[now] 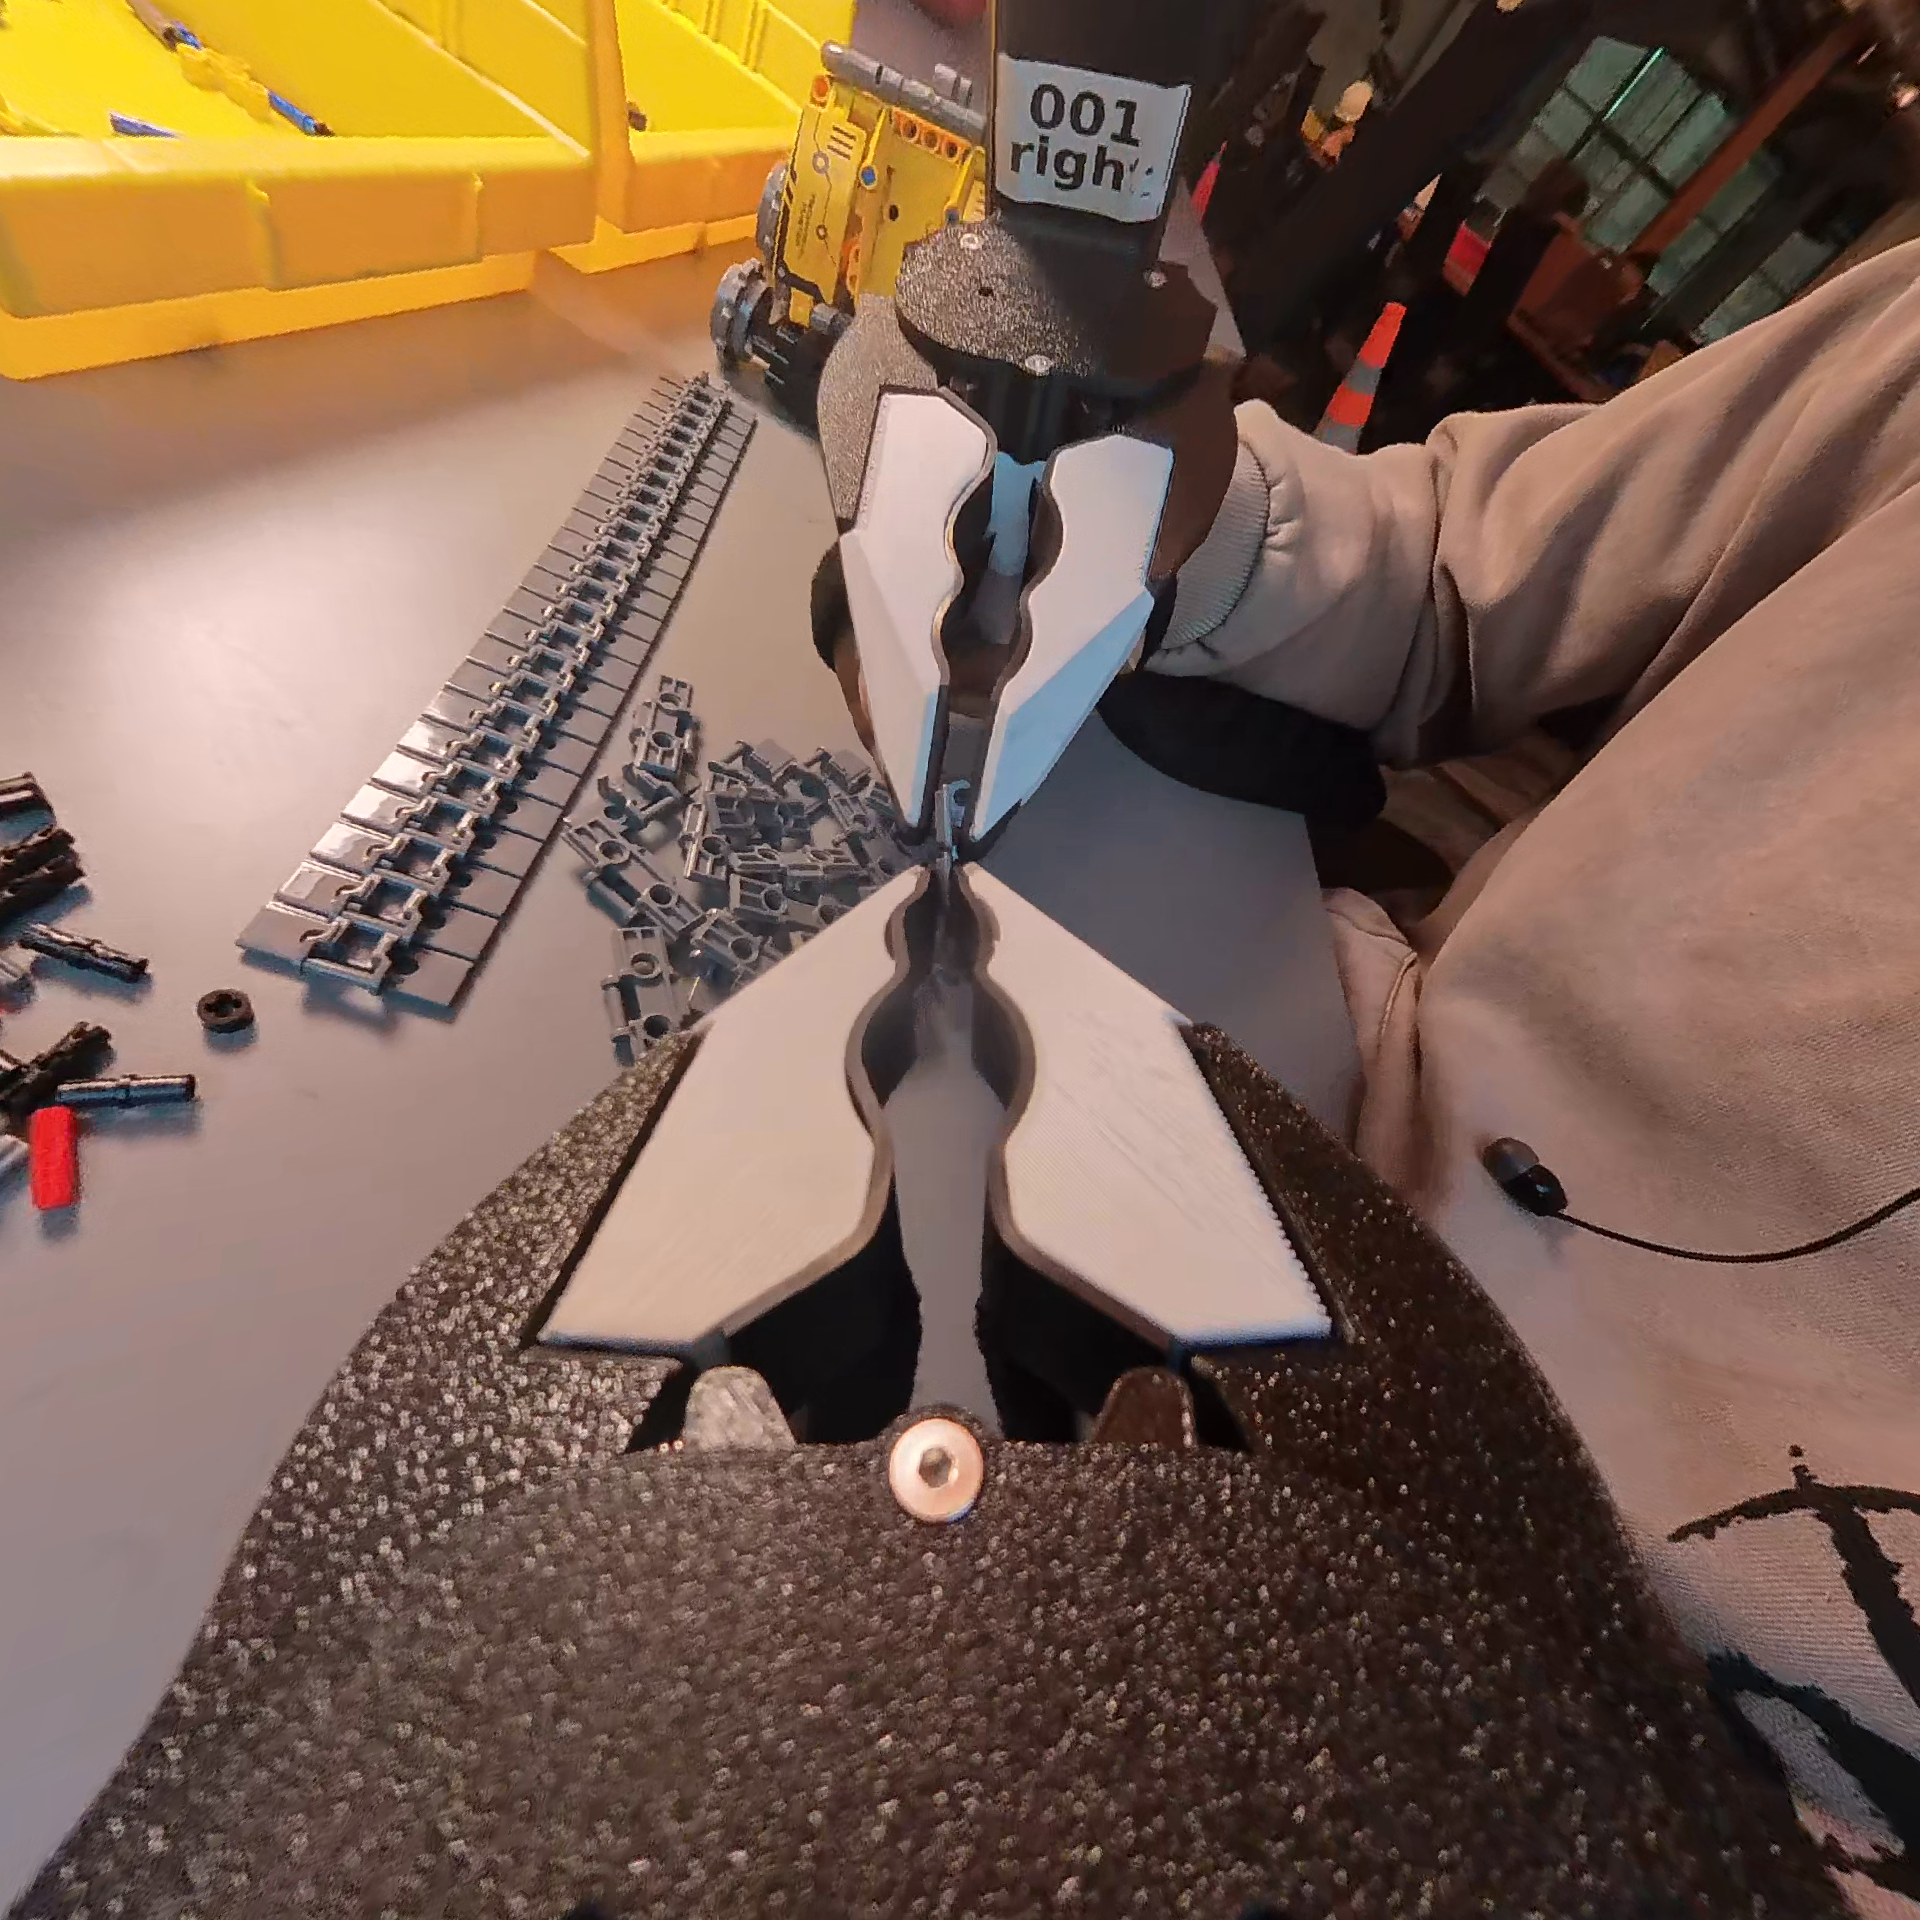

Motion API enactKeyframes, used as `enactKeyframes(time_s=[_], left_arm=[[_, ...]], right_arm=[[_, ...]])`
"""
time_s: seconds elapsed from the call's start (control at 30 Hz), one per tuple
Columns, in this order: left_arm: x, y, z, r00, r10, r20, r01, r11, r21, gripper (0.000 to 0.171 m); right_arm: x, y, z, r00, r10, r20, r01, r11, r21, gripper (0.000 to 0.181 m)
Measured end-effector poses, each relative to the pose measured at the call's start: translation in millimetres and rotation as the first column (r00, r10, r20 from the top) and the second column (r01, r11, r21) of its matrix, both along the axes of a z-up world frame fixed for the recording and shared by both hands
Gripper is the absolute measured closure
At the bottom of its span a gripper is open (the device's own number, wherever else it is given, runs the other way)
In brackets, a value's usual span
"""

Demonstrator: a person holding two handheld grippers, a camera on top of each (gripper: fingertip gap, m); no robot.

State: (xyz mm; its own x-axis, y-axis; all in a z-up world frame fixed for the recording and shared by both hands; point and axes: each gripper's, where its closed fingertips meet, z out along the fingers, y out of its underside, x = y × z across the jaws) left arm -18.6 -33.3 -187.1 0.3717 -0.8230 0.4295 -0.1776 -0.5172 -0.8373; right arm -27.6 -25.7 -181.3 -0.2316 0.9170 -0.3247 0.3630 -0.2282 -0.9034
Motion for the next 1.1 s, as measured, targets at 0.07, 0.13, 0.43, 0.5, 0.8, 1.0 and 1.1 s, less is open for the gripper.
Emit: enactKeyframes(time_s=[0.07,0.13,0.43,0.5,0.8,1.0,1.1], left_arm=[[0.3,-1.8,-6.7,0.998,-0.006,-0.068,0.008,1.0,0.02,0.169],[2.7,-4.6,-11.0,0.994,-0.019,-0.105,0.023,0.999,0.038,0.169],[1.3,-2.6,-5.7,0.998,0.001,-0.067,0.0,1.0,0.014,0.169],[-1.3,2.9,6.9,0.998,0.033,0.05,-0.032,0.999,-0.028,0.17],[6.4,5.9,3.6,0.995,0.028,0.094,-0.021,0.997,-0.074,0.169],[-15.4,17.3,5.9,0.986,0.078,0.15,-0.061,0.991,-0.118,0.169],[-11.5,13.9,6.3,0.986,0.057,0.159,-0.039,0.992,-0.116,0.169]], right_arm=[[0.8,-3.5,-2.5,1.0,0.022,0.012,-0.022,1.0,-0.006,0.18],[1.6,-8.2,-2.7,0.999,0.05,0.021,-0.049,0.999,-0.022,0.175],[1.3,-6.0,-5.9,0.999,0.033,0.042,-0.038,0.992,0.122,0.181],[-1.0,-2.7,5.6,1.0,0.004,-0.013,-0.002,0.988,0.154,0.181],[-11.6,-52.4,13.7,0.98,0.192,-0.053,-0.15,0.886,0.439,0.181],[12.2,-24.6,10.3,0.99,0.143,-0.001,-0.133,0.925,0.355,0.181],[14.0,-8.1,-2.0,0.995,0.084,0.05,-0.096,0.925,0.367,0.172]])
